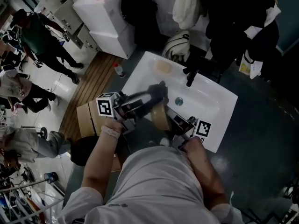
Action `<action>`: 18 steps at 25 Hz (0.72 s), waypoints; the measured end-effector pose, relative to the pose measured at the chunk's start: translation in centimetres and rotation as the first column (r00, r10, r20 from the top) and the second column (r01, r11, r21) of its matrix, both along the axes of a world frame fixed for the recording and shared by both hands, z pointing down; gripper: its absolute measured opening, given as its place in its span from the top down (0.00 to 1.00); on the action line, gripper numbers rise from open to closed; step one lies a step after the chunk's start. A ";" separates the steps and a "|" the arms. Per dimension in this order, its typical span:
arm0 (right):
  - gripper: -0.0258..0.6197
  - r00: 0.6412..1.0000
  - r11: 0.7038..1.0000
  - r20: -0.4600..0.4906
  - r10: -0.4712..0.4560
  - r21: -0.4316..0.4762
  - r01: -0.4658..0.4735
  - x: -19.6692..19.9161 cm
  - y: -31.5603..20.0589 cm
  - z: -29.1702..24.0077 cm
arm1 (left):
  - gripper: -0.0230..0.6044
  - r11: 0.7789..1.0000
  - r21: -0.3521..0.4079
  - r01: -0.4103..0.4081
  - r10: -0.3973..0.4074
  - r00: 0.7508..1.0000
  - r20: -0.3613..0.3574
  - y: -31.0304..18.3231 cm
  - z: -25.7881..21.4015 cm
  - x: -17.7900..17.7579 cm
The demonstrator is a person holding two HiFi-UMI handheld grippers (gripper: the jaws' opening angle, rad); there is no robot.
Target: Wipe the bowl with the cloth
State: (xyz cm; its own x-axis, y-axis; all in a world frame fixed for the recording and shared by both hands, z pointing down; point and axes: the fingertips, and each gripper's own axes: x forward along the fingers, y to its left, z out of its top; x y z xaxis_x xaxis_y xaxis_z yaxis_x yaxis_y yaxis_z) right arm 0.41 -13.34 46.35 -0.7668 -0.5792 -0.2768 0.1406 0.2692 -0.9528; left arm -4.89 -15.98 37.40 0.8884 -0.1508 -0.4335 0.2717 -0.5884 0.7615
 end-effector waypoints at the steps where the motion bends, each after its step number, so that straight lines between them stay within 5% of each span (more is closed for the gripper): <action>1: 0.91 0.999 1.000 -0.050 0.010 0.002 -0.010 0.1 -0.1 0.4 | 0.89 1.000 0.017 -0.002 0.002 0.999 0.035 0.1 0.0 0.0; 7: 0.91 0.937 0.991 -0.322 0.134 0.025 -0.134 2.3 -1.7 2.2 | 0.89 0.998 0.065 -0.009 -0.004 0.982 0.186 0.7 0.5 0.4; 18: 0.91 0.818 0.911 -0.459 0.346 -0.043 -0.410 7.4 -3.2 4.4 | 0.89 0.995 0.050 -0.083 0.067 0.965 0.253 4.3 2.7 3.4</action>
